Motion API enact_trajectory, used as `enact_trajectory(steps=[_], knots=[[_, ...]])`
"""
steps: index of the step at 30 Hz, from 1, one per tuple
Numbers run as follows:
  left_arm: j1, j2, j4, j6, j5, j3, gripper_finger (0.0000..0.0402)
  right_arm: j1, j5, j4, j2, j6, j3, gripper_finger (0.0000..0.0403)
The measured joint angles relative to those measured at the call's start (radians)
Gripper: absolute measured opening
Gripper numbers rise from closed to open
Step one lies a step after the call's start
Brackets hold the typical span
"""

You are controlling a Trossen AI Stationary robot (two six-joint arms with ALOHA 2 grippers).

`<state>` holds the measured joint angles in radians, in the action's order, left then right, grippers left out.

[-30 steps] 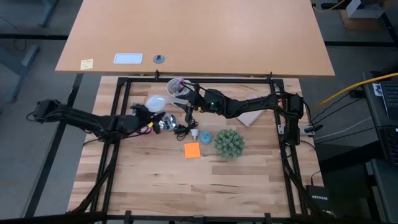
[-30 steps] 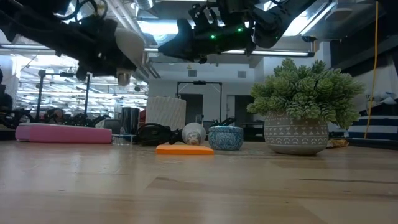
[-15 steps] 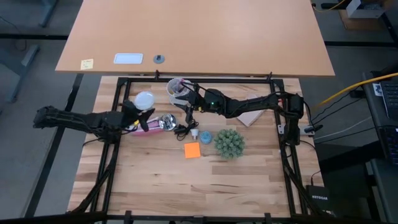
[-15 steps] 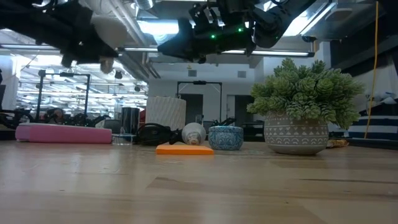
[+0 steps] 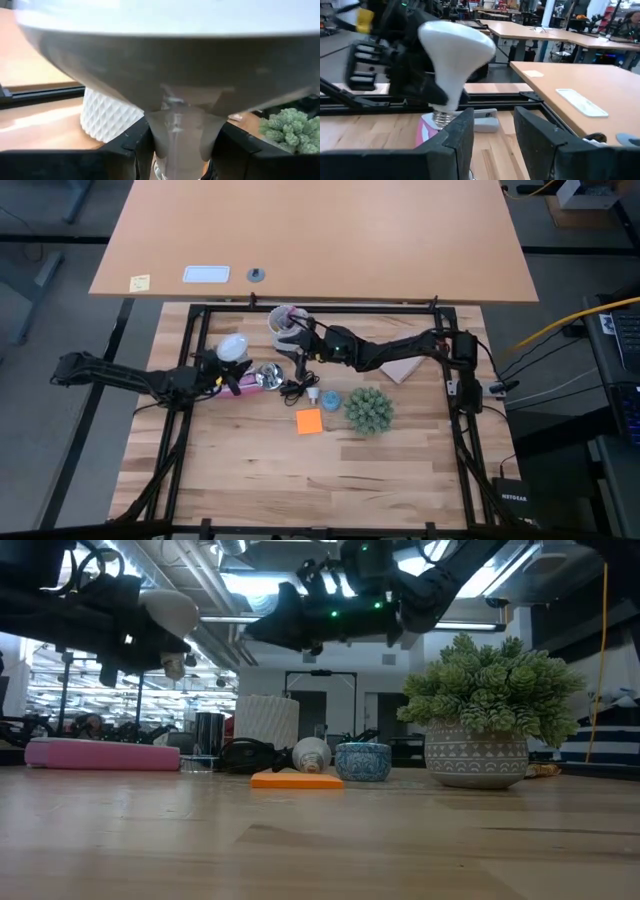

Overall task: Screw lightbulb
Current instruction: Insert the lightbulb into the silver lamp

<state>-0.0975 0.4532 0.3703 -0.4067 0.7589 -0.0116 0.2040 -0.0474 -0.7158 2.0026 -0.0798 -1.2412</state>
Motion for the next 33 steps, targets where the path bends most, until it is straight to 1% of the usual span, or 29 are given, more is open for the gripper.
enact_trajectory(steps=[5, 9, 13, 17, 20, 25, 30, 33], knots=[[0.000, 0.051, 0.072, 0.004, -0.024, 0.000, 0.0150, 0.007, -0.016, 0.003, 0.039, 0.002, -0.066, 0.0143], [0.000, 0.097, 0.145, 0.034, -0.027, -0.004, 0.0150, 0.007, -0.017, 0.027, 0.043, -0.004, -0.101, 0.0143], [0.000, 0.137, 0.207, 0.087, -0.027, -0.032, 0.0150, 0.006, -0.017, 0.036, 0.043, -0.006, -0.115, 0.0143], [0.000, 0.190, 0.216, 0.122, -0.027, -0.066, 0.0150, 0.012, -0.018, 0.062, 0.043, -0.007, -0.115, 0.0143], [0.001, 0.248, 0.217, 0.115, -0.027, -0.084, 0.0150, 0.021, -0.020, 0.079, 0.043, -0.006, -0.115, 0.0143], [0.001, 0.366, 0.249, 0.025, -0.022, -0.086, 0.0150, 0.029, -0.031, 0.090, 0.043, -0.004, -0.116, 0.0143], [0.001, 0.482, 0.385, 0.038, 0.014, -0.087, 0.0150, 0.035, -0.035, 0.091, 0.043, -0.004, -0.116, 0.0143], [0.001, 0.544, 0.438, 0.039, 0.032, -0.087, 0.0150, 0.040, -0.044, 0.090, 0.043, -0.004, -0.116, 0.0143]])
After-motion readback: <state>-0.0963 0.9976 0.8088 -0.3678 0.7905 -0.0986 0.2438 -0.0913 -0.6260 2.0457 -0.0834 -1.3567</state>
